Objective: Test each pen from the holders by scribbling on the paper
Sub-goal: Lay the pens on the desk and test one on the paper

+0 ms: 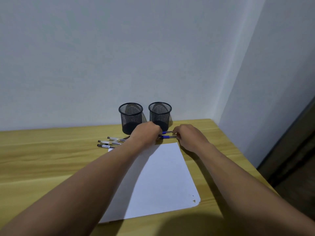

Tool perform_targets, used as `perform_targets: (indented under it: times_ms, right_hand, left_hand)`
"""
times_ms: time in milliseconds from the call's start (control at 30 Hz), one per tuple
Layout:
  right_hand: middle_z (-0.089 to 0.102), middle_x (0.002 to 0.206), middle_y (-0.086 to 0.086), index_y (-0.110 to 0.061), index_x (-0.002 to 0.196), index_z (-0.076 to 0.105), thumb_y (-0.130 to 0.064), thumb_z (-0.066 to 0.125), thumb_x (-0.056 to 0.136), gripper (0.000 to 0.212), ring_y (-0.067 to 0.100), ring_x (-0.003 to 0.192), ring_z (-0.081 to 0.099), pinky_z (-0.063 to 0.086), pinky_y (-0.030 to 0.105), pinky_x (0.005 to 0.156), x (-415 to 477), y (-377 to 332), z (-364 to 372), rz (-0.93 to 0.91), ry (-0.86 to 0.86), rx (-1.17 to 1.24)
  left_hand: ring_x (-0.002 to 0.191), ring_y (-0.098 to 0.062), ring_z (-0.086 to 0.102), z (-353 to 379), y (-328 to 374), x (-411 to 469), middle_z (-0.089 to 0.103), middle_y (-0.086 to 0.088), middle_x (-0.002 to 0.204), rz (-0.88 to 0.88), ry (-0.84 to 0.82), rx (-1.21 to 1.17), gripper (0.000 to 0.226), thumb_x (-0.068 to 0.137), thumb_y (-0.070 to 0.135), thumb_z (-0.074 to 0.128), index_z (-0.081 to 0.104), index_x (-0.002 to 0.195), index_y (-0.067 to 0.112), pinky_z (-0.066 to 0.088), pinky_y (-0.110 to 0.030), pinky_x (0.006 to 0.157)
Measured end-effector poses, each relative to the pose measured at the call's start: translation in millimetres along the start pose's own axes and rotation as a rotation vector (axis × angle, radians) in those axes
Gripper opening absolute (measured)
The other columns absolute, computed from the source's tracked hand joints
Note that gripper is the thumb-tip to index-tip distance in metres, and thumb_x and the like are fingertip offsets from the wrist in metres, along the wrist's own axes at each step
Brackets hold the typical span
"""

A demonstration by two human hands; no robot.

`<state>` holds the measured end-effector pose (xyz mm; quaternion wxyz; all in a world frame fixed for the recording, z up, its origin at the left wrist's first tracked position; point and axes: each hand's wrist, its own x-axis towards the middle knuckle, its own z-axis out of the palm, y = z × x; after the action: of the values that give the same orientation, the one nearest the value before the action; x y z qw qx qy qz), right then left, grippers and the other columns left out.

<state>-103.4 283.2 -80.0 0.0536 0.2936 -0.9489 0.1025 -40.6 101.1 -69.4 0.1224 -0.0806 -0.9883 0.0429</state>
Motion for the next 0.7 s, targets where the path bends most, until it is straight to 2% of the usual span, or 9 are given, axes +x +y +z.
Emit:
perform_targets:
  times_ms: [100, 167, 300, 433, 500, 567, 633, 700]
  right_hand:
    - [0.067, 0.117, 0.009, -0.018, 0.121, 0.072, -0.004, 0.054, 0.096, 0.034, 0.03, 0.106, 0.061, 0.049, 0.033, 0.078, -3.2, 0.5, -2.6, -0.025, 0.002, -0.03]
    - [0.064, 0.116, 0.009, -0.016, 0.119, 0.072, -0.005, 0.055, 0.096, 0.031, 0.03, 0.108, 0.058, 0.052, 0.038, 0.084, -6.8, 1.4, -7.5, -0.041, 0.027, -0.038]
    - [0.067, 0.115, 0.006, -0.018, 0.118, 0.068, -0.009, 0.053, 0.096, 0.028, 0.03, 0.112, 0.055, 0.046, 0.04, 0.089, -12.4, -1.3, -21.0, -0.064, 0.068, -0.02]
    - [0.073, 0.104, 0.002, -0.027, 0.107, 0.067, -0.018, 0.055, 0.095, 0.019, 0.027, 0.099, 0.063, 0.051, 0.038, 0.084, -19.2, -15.9, -35.8, 0.005, 0.015, 0.119]
    - [0.075, 0.092, -0.001, -0.027, 0.094, 0.07, -0.019, 0.062, 0.089, 0.012, 0.022, 0.088, 0.068, 0.056, 0.036, 0.08, -22.7, -22.4, -42.6, 0.072, 0.016, 0.318]
    - [0.075, 0.081, -0.003, -0.023, 0.08, 0.075, -0.015, 0.072, 0.081, 0.008, 0.016, 0.077, 0.068, 0.055, 0.029, 0.07, -27.7, -30.7, -52.0, 0.139, 0.025, 0.582]
    - [0.072, 0.074, -0.001, -0.019, 0.073, 0.077, -0.009, 0.078, 0.079, 0.011, 0.013, 0.068, 0.063, 0.049, 0.024, 0.062, -35.7, -42.9, -60.8, 0.188, 0.003, 0.863]
    - [0.069, 0.072, 0.003, -0.013, 0.078, 0.078, -0.006, 0.079, 0.081, 0.008, 0.014, 0.065, 0.061, 0.051, 0.025, 0.059, -44.6, -56.0, -63.4, 0.27, -0.028, 1.194]
  left_hand:
    - [0.085, -0.028, 0.063, 1.2, 2.1, 2.8, 0.068, -0.005, 0.091, 0.018, 0.017, 0.011, 0.023, 0.088, 0.015, 0.059, 0.072, 0.105, 0.024, 0.05, -0.034, 0.059]
    - [0.09, -0.027, 0.061, -1.1, 3.6, 2.9, 0.066, -0.004, 0.093, 0.03, 0.046, -0.001, 0.022, 0.088, 0.014, 0.059, 0.072, 0.105, 0.022, 0.046, -0.034, 0.059]
    - [0.095, -0.028, 0.058, -14.0, 5.0, -4.3, 0.064, -0.005, 0.098, 0.022, 0.079, 0.004, 0.021, 0.089, 0.012, 0.056, 0.065, 0.107, 0.017, 0.034, -0.034, 0.06]
    - [0.092, -0.035, 0.061, -28.9, -0.7, -20.6, 0.066, -0.013, 0.099, -0.046, 0.073, -0.082, 0.023, 0.088, 0.01, 0.056, 0.059, 0.111, 0.014, 0.041, -0.038, 0.063]
    - [0.095, -0.034, 0.061, -35.1, -8.2, -31.2, 0.067, -0.012, 0.102, -0.039, 0.101, -0.179, 0.022, 0.088, 0.013, 0.058, 0.062, 0.109, 0.013, 0.047, -0.039, 0.071]
    - [0.094, -0.03, 0.062, -41.4, -16.3, -43.9, 0.068, -0.01, 0.101, -0.058, 0.134, -0.309, 0.021, 0.087, 0.011, 0.063, 0.068, 0.106, 0.011, 0.048, -0.036, 0.076]
    - [0.084, -0.023, 0.063, -48.6, -22.5, -58.0, 0.07, -0.006, 0.091, -0.127, 0.17, -0.456, 0.017, 0.085, 0.006, 0.067, 0.073, 0.101, 0.009, 0.045, -0.02, 0.07]
    - [0.073, -0.013, 0.061, -56.6, -27.4, -72.0, 0.07, 0.003, 0.081, -0.241, 0.188, -0.614, 0.01, 0.085, 0.008, 0.071, 0.074, 0.092, 0.014, 0.038, -0.007, 0.06]
